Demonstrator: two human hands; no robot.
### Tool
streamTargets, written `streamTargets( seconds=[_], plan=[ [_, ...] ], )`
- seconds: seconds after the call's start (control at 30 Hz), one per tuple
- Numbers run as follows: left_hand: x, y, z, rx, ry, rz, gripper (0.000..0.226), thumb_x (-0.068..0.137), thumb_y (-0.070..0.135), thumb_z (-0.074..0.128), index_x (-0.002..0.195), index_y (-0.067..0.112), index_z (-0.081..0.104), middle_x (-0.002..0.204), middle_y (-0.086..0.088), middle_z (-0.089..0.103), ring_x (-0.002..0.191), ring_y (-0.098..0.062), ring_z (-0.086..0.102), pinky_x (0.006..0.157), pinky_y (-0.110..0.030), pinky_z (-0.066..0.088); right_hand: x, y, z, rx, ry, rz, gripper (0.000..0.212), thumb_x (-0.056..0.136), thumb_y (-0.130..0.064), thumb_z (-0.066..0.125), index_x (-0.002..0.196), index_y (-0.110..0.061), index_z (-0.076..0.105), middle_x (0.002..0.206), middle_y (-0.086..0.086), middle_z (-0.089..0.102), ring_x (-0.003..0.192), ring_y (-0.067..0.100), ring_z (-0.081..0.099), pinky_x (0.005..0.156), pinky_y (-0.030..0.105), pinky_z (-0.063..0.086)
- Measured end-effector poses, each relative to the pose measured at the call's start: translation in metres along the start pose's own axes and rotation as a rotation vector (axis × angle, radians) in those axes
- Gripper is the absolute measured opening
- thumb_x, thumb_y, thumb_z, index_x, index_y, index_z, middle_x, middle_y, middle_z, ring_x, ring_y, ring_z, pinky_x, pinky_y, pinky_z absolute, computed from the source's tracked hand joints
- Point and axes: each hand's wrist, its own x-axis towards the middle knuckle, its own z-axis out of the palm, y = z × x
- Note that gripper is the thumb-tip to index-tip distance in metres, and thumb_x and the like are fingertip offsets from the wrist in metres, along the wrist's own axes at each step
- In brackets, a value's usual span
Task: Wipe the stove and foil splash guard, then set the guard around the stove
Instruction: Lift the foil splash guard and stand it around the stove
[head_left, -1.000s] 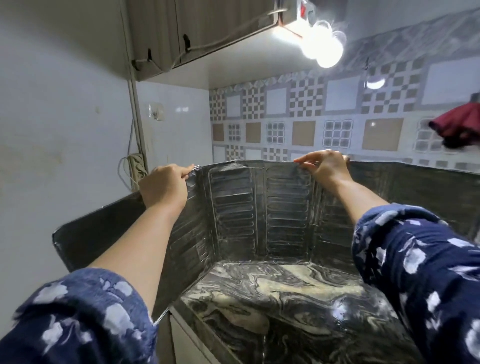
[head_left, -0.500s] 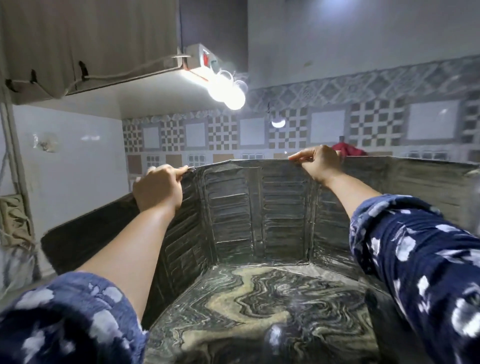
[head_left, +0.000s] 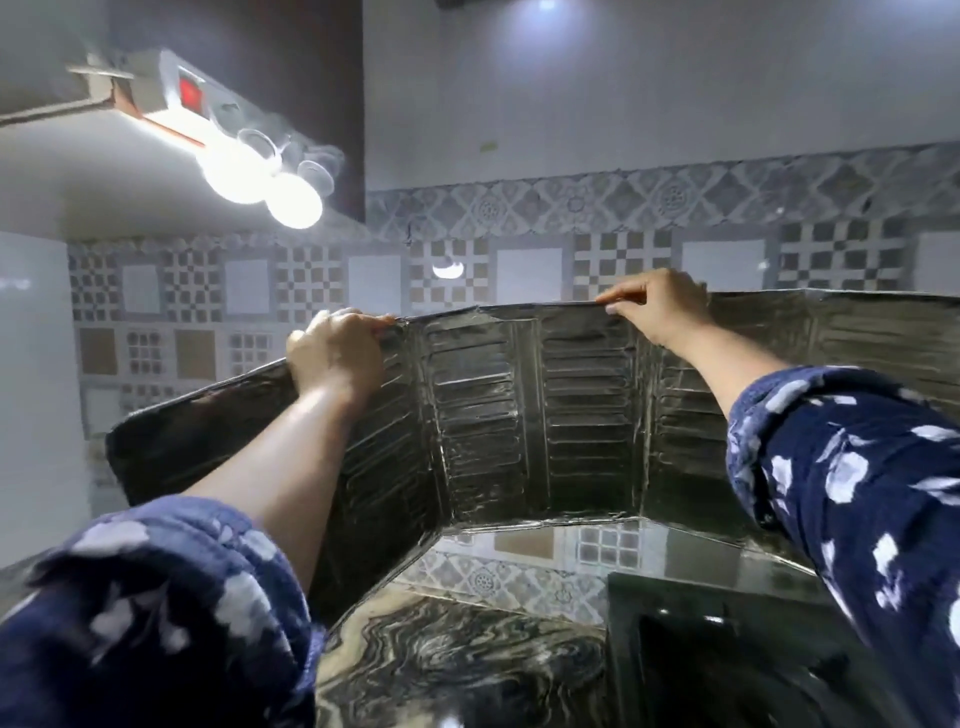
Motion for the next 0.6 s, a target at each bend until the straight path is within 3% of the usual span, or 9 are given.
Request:
streamTargets(
  seconds=[0.1,0.37,0.53,0.6],
  plan=[
    [-0.005,0.044,0.028,-0.082,0.007,0.016,0.027,0.094,0.033,0.051,0.111,0.022,0.07,0.115,-0.011,0.067,0.108,-0.03,0.059,0.089,-0.038,0.043,0.008,0.043,-0.013,-0.059,0.015,0.027,0.017,0.086,-0.027,0.067,0.102,-0.028,0.074,0.11,0.0,0.073,0.107,0.026,0.062,0.099,0.047,0.041],
    [-0.015,0.125,0.12,-0.141,-0.055,0.177,0.028,0.093,0.021,0.052,0.114,0.029,0.068,0.115,-0.002,0.068,0.105,-0.029,0.058,0.087,-0.039,0.042,0.017,0.167,-0.026,-0.068,-0.032,0.07,0.018,0.083,-0.023,0.07,0.1,-0.028,0.074,0.108,-0.001,0.073,0.104,0.024,0.064,0.099,0.053,0.042],
    [-0.027,0.147,0.177,-0.112,-0.106,0.234,0.035,0.092,0.017,0.051,0.119,0.036,0.064,0.118,0.002,0.067,0.104,-0.028,0.057,0.081,-0.038,0.042,0.003,0.224,-0.005,-0.056,-0.084,0.117,0.023,0.084,-0.025,0.069,0.097,-0.043,0.067,0.107,0.0,0.073,0.104,0.027,0.063,0.1,0.055,0.04],
    [-0.034,0.152,0.196,-0.116,-0.116,0.259,0.035,0.092,0.018,0.051,0.118,0.038,0.064,0.117,0.003,0.068,0.104,-0.028,0.057,0.081,-0.038,0.043,-0.004,0.242,0.004,-0.019,-0.109,0.131,0.023,0.085,-0.022,0.068,0.099,-0.04,0.068,0.109,0.0,0.072,0.105,0.026,0.062,0.102,0.054,0.039]
  ],
)
